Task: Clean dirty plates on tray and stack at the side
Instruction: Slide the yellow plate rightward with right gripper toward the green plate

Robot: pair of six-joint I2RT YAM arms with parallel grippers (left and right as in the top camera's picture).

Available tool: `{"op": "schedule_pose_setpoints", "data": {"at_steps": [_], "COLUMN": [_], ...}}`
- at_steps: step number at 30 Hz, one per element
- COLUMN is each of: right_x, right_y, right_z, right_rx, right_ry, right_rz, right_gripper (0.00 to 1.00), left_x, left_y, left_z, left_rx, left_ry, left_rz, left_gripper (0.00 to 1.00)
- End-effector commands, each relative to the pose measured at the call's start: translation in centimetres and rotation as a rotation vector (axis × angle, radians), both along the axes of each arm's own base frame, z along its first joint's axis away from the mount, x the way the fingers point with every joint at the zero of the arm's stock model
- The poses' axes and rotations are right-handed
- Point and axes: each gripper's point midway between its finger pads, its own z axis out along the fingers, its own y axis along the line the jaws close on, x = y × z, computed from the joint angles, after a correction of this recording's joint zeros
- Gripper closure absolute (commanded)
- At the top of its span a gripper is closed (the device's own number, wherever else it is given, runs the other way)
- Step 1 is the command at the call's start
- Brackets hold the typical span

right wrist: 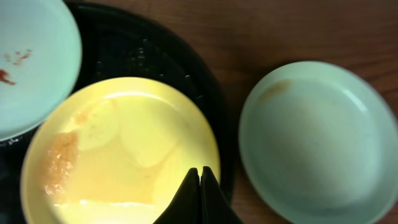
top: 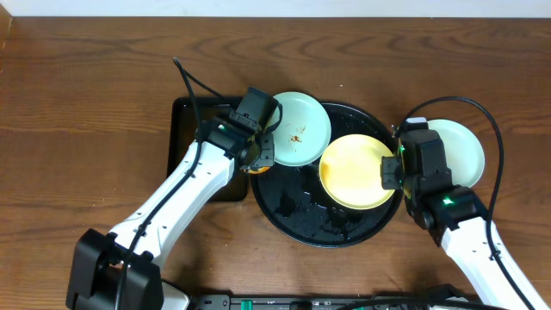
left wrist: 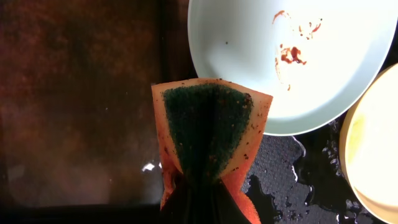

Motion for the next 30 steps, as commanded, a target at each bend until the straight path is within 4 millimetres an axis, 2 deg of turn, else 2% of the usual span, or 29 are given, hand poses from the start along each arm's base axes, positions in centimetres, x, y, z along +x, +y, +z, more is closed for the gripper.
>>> {"op": "schedule_pose_setpoints", "data": {"at_steps": [1, 3, 6, 8, 9, 10, 12, 16, 19, 26, 30], "right_x": [1.0, 1.0, 0.2, -0.7, -1.4, -2.1, -3.9, -5.5, -6.3, -6.1, -6.7], "right_y": [-2.3, -2.5, -1.5, -1.1, -1.0, -1.0, -0.8, -1.0, -1.1, 0.0, -0.1], "right_z": [2.6, 2.8, 1.7, 0.4, -0.8, -1.9, -4.7, -7.8, -9.5, -11.0, -12.0], "right_rx": [-0.135, -0.141, -0.041, 0.026, 0.061, 0.085, 0.13, 0.158, 0.192, 0.267, 0.271], "right_ry": [-0.081, -0.089, -0.039, 0.022, 0.071, 0.114, 0.231, 0.338, 0.389, 0.434, 0.473], "right_rz": [-0.029, -0.038, -0.058, -0.092, -0.126, -0.159, -0.226, -0.326, -0.434, -0.486, -0.542], "right_gripper": [0.99, 0.99, 0.98, 0.9, 0.76, 0.75, 0.74, 0.73, 0.72, 0.72, 0.72], "left_x": [0.0, 0.0, 0.0, 0.0, 0.0, 0.0, 0.0, 0.0, 0.0, 0.0, 0.0], "left_y": [0.5, 0.5, 0.5, 0.5, 0.5, 0.5, 0.5, 0.5, 0.5, 0.5, 0.5], "left_z": [0.5, 0.5, 0.5, 0.5, 0.5, 0.5, 0.5, 0.5, 0.5, 0.5, 0.5], "left_rx": [0.015, 0.015, 0.015, 0.015, 0.015, 0.015, 0.015, 0.015, 0.015, 0.015, 0.015], "left_ry": [-0.018, -0.018, -0.018, -0.018, -0.018, -0.018, -0.019, -0.018, -0.018, -0.018, -0.018], "left_rz": [0.002, 0.002, 0.002, 0.002, 0.002, 0.002, 0.002, 0.002, 0.002, 0.002, 0.002], "left_gripper": [0.92, 0.92, 0.92, 0.92, 0.92, 0.92, 0.92, 0.92, 0.92, 0.92, 0.92]}}
